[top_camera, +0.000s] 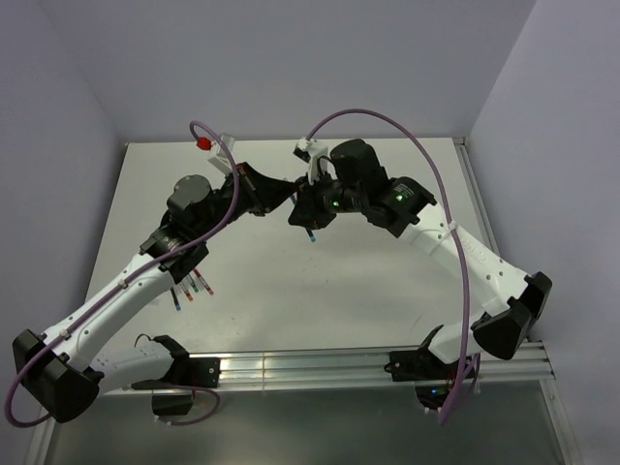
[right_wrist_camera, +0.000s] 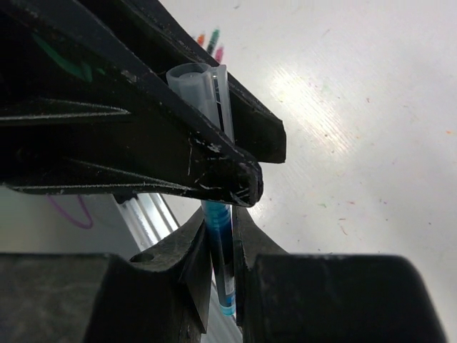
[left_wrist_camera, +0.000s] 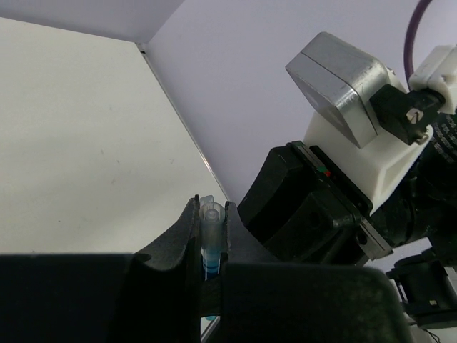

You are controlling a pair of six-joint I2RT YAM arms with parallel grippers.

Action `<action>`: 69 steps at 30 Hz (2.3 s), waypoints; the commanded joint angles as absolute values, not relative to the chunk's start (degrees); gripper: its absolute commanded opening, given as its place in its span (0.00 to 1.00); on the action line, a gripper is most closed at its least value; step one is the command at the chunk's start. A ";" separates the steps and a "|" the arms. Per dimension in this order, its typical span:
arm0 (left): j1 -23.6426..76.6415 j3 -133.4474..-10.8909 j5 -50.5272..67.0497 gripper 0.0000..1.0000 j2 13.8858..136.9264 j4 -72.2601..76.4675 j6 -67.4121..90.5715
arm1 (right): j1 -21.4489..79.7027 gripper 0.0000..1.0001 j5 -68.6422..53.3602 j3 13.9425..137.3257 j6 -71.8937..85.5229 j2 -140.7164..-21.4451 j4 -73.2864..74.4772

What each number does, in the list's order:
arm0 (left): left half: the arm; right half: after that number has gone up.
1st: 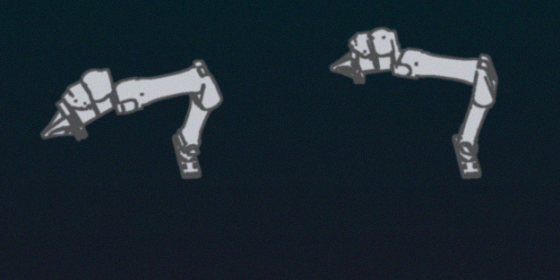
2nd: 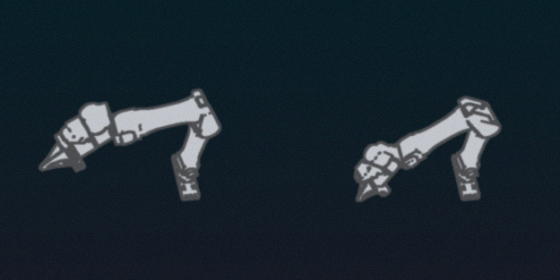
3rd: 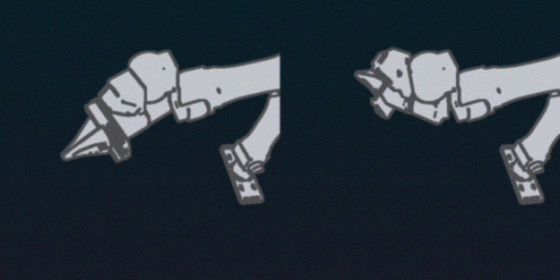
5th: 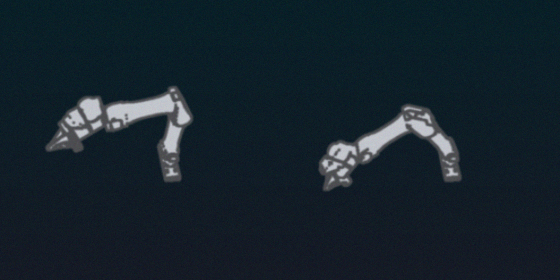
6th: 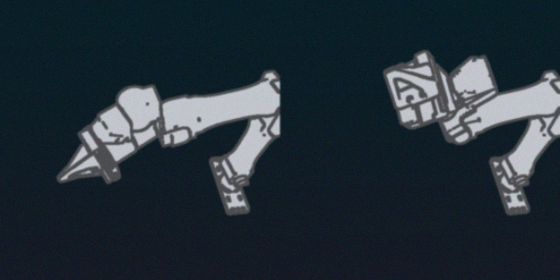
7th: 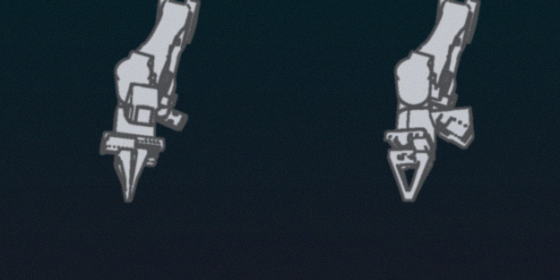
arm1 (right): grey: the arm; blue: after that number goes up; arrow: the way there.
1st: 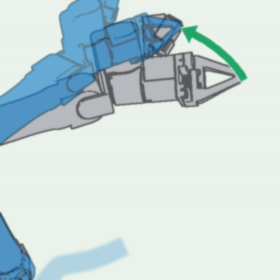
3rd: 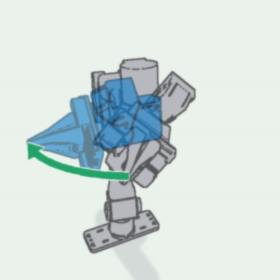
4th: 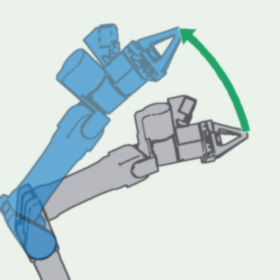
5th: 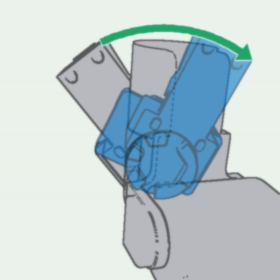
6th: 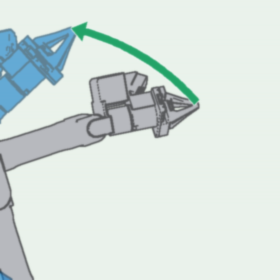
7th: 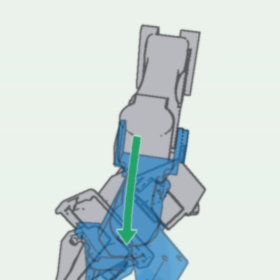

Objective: Insert the pens into the pen caps
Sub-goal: Press the pen cap onto the pen.

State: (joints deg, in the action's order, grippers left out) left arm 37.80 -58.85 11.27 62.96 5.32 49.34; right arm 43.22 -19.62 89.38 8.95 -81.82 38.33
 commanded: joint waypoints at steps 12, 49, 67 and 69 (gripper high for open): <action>38.76 -56.86 28.65 0.00 60.56 -5.45 47.99 | 36.47 0.00 -17.67 87.28 11.87 -75.24 13.10; 38.23 -58.80 25.93 0.01 61.61 -7.38 46.67 | 36.30 0.05 -18.46 87.89 11.43 -77.69 14.59; 38.23 -59.77 23.82 0.00 63.72 -7.56 44.30 | 36.30 0.27 -17.23 88.24 10.20 -79.63 15.73; 38.15 -59.94 23.12 0.00 63.72 -7.82 44.12 | 36.30 0.30 -17.23 87.98 10.11 -79.63 15.56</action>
State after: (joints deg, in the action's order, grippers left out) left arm 36.21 -59.94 14.92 63.72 2.46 45.87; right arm 39.88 -25.89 84.01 10.31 -80.07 28.97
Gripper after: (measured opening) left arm 0.169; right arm 0.290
